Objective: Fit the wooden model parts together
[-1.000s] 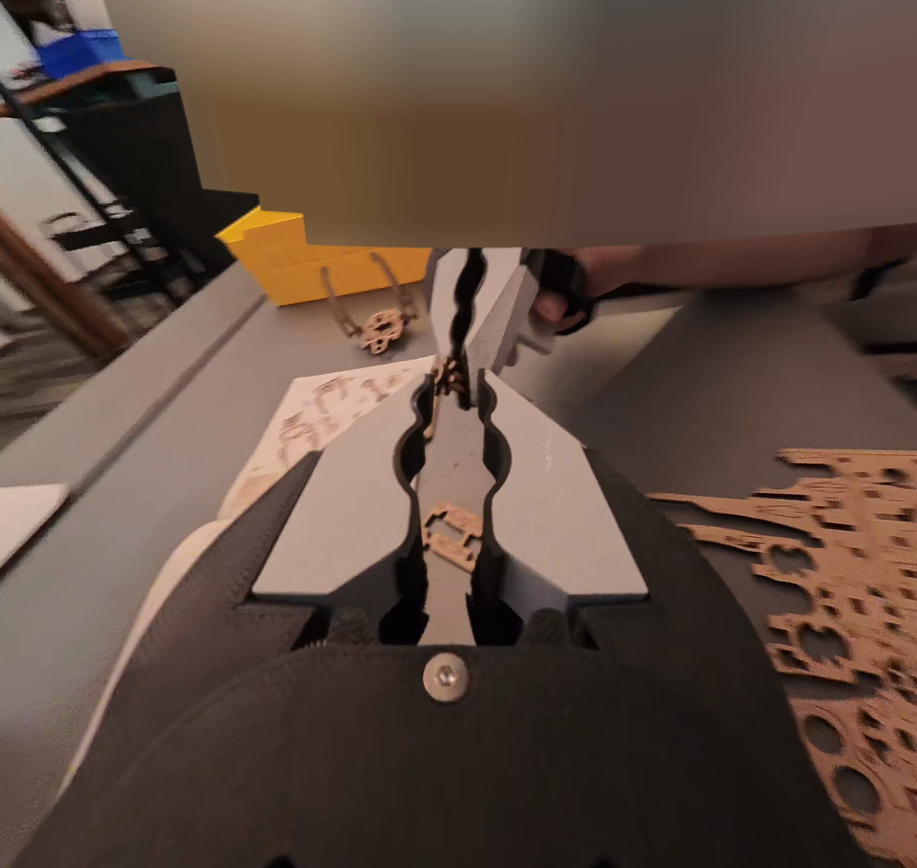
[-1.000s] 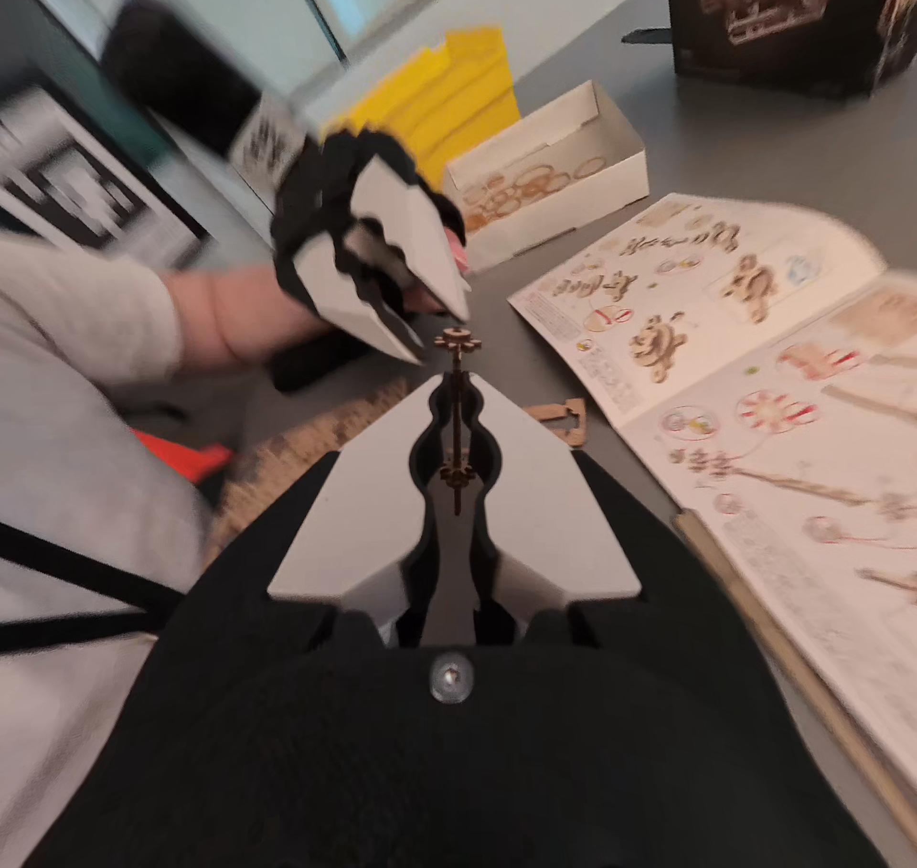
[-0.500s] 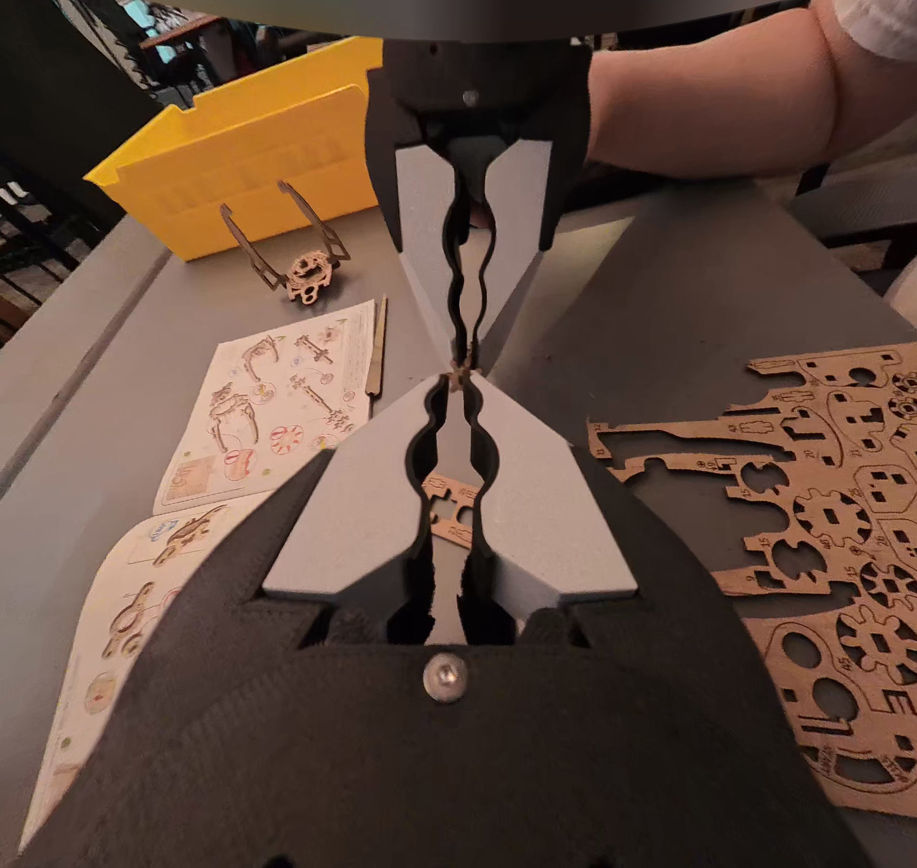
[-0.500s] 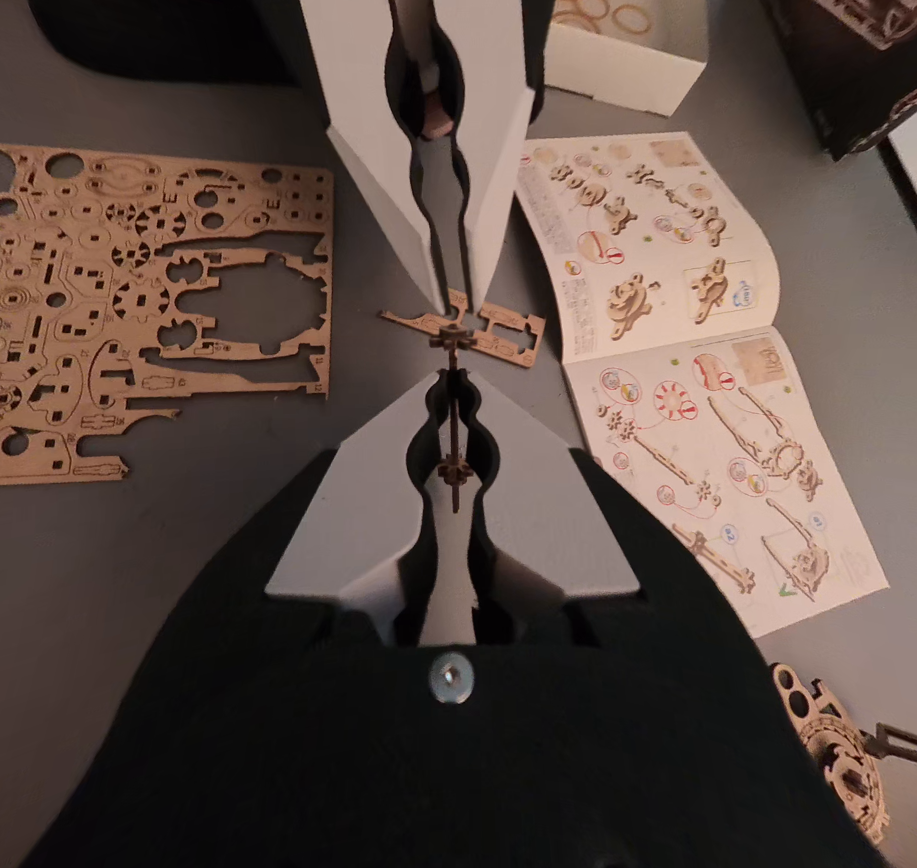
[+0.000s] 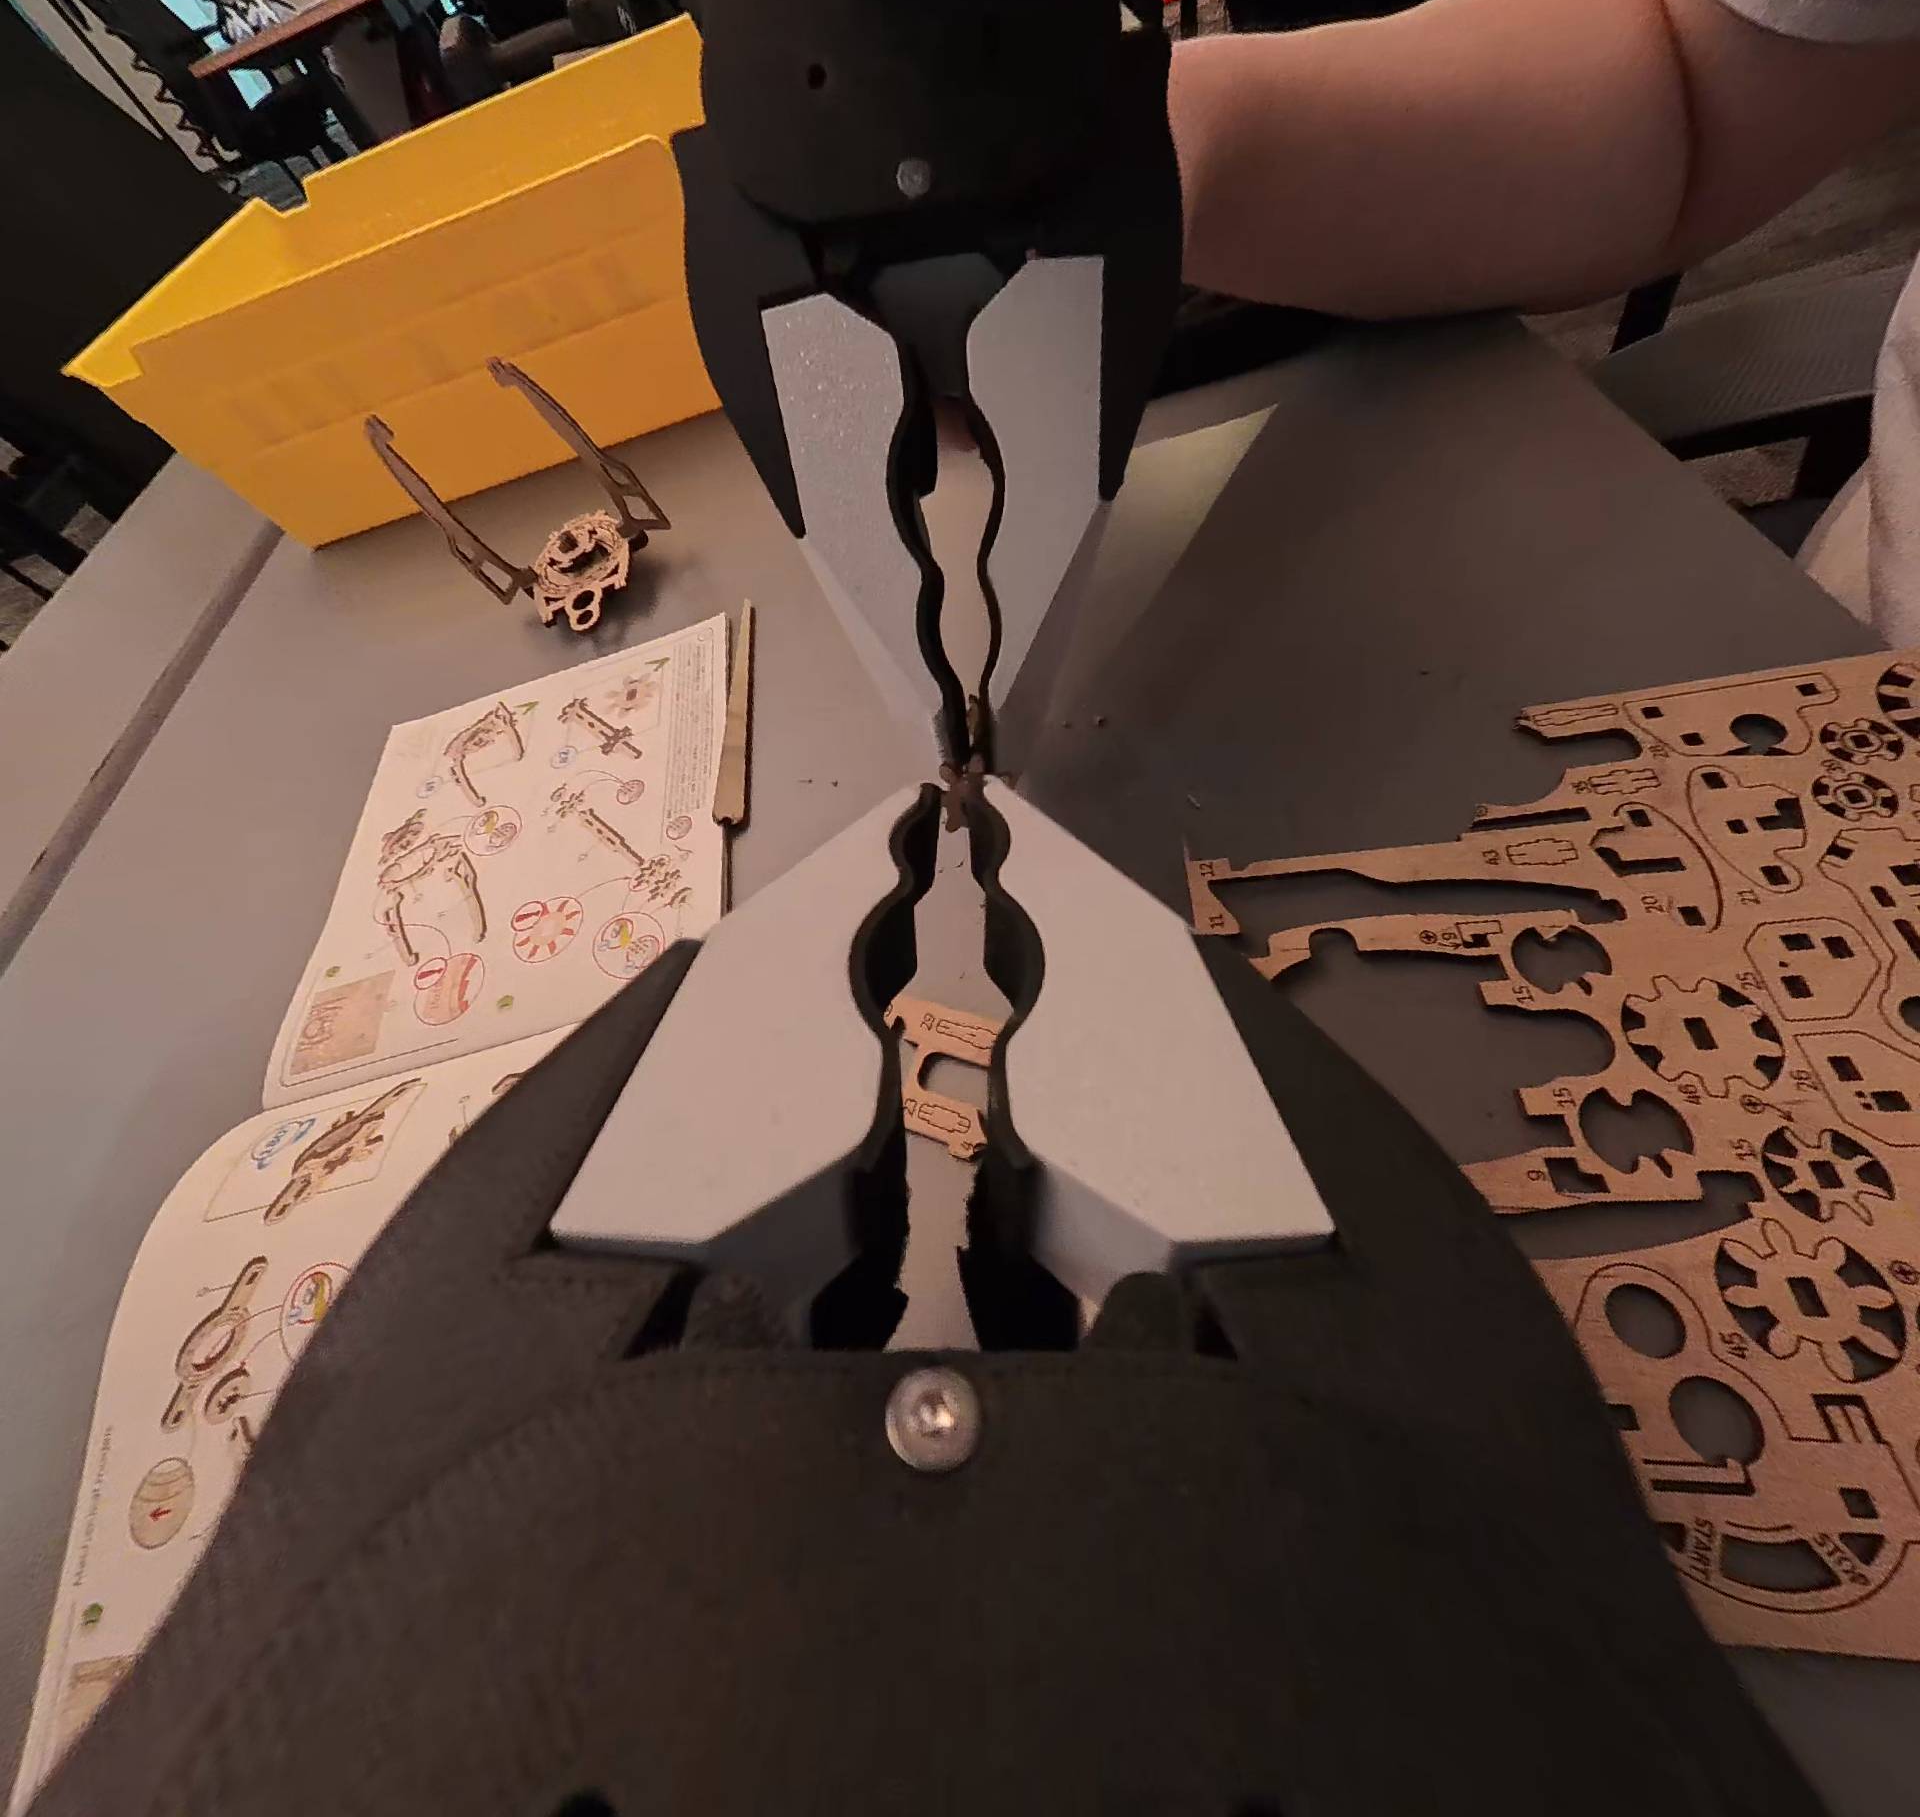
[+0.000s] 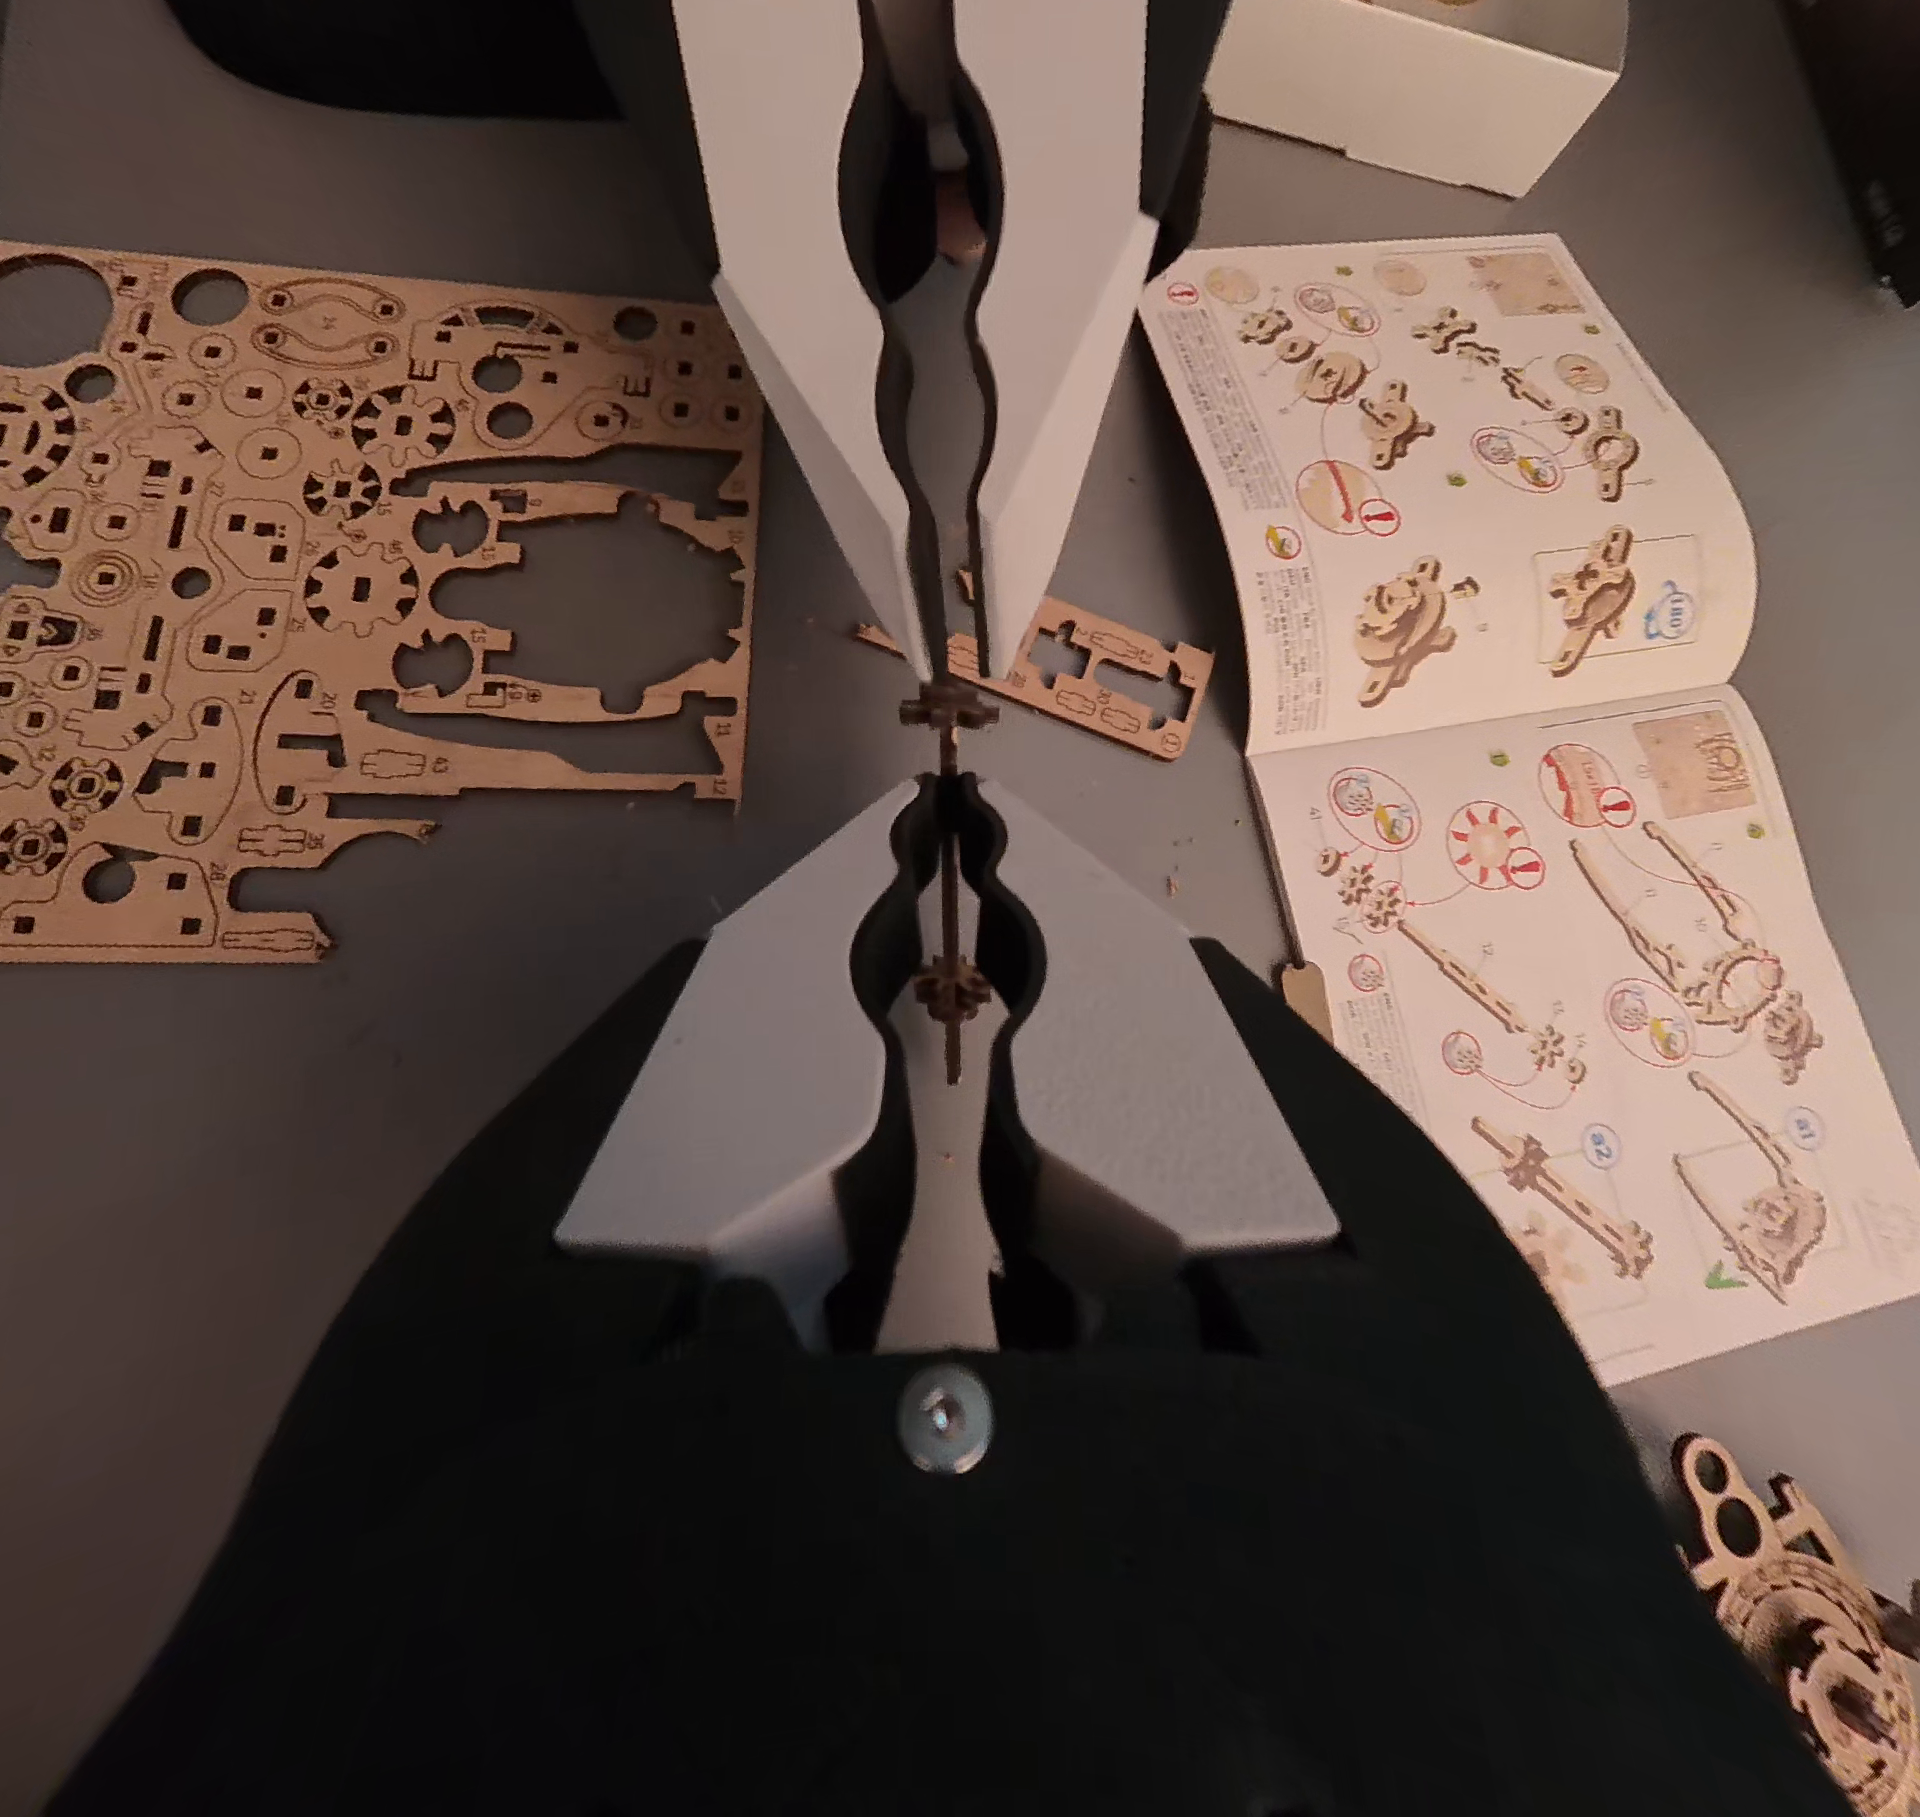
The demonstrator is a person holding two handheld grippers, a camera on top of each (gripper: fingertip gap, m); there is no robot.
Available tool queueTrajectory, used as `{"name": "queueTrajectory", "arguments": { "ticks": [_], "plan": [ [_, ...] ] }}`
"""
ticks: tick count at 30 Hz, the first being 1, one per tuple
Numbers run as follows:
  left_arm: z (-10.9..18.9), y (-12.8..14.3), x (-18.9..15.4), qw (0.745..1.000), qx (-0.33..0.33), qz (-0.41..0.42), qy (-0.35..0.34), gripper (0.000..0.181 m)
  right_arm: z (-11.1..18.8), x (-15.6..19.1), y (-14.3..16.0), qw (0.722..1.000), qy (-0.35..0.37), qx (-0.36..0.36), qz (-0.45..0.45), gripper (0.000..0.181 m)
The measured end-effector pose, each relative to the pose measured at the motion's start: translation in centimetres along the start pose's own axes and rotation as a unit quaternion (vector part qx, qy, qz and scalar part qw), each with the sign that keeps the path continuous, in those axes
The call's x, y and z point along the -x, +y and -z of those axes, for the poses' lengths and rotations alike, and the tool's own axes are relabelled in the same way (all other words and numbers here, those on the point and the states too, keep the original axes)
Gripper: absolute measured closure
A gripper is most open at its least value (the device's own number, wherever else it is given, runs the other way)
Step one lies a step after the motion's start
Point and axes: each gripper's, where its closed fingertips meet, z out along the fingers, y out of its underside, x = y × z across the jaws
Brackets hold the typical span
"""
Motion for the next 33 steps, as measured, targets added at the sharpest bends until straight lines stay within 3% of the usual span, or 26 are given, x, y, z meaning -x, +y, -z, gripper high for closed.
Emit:
{"name": "queueTrajectory", "arguments": {
  "ticks": [14,19,33],
  "plan": [
    [-0.1,0.1,-0.4,1.0,0.004,0.0,0.01,0.181,-0.1,0.1,0.0,1.0,-0.017,-0.014,-0.009,0.18],
    [0.3,-0.4,0.0,1.0,-0.01,0.017,0.006,0.181,0.0,0.0,-0.8,0.997,-0.035,-0.058,-0.041,0.18],
    [-0.2,2.4,-0.5,0.998,0.066,0.006,0.023,0.181,-1.6,0.0,0.5,0.999,-0.016,-0.029,-0.011,0.181]
  ]
}}
